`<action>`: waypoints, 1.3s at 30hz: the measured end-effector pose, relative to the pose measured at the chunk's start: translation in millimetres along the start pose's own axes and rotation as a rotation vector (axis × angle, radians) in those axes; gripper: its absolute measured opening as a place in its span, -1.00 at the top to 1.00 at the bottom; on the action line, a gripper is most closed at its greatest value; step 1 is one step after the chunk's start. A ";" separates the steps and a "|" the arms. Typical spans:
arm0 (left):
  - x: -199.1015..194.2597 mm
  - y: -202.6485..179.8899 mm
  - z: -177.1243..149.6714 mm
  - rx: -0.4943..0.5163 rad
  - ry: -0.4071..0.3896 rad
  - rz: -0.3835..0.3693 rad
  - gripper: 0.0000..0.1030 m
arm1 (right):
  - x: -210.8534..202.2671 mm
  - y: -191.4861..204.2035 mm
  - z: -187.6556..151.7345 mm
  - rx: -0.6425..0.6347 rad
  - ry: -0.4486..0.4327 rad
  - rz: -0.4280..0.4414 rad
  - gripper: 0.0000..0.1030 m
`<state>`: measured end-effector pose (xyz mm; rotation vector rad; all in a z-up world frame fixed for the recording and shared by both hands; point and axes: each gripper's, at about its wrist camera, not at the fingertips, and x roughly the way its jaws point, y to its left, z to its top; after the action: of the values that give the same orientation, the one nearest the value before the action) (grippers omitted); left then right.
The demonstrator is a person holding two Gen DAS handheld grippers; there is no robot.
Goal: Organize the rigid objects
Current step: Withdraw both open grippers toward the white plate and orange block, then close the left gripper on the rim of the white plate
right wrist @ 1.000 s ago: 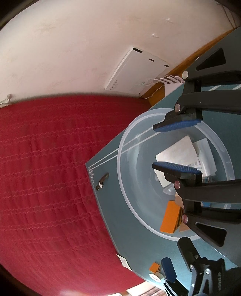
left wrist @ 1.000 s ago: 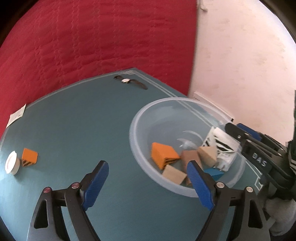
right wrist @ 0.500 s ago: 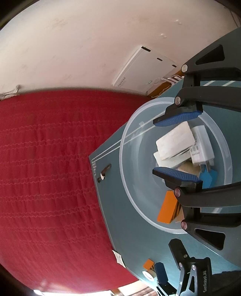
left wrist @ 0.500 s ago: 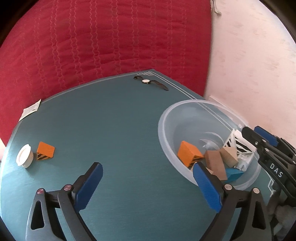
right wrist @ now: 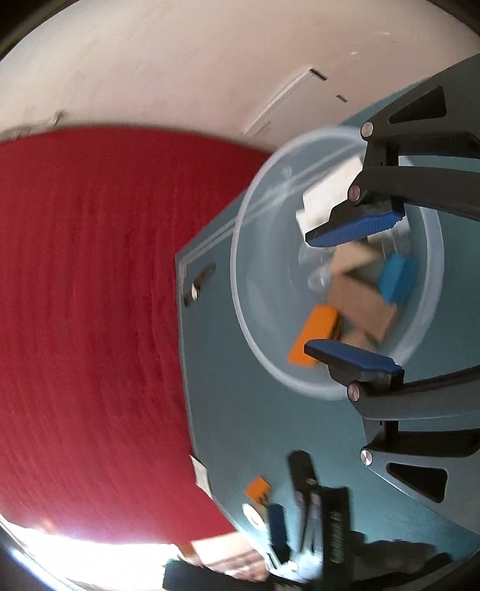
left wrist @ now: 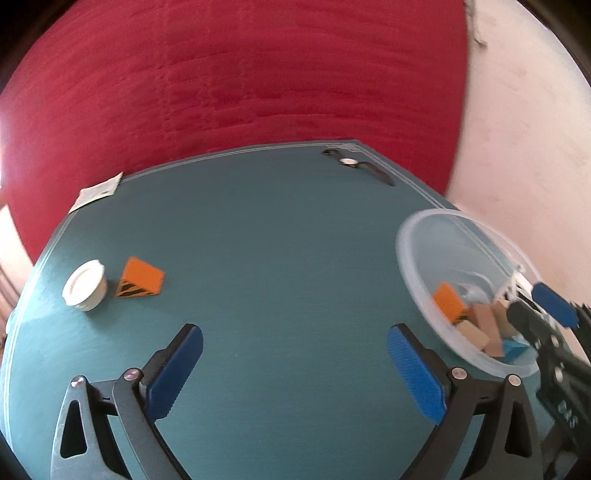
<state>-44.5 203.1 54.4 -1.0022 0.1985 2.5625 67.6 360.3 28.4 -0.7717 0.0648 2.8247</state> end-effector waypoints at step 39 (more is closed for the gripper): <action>46.6 203.8 12.6 -0.280 0.085 0.329 -0.99 | 20.0 108.7 -14.0 -0.104 0.195 0.380 -0.07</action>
<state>-164.7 33.2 30.7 -1.2736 0.0270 2.9055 34.4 256.6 4.7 -1.1685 0.1056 3.1141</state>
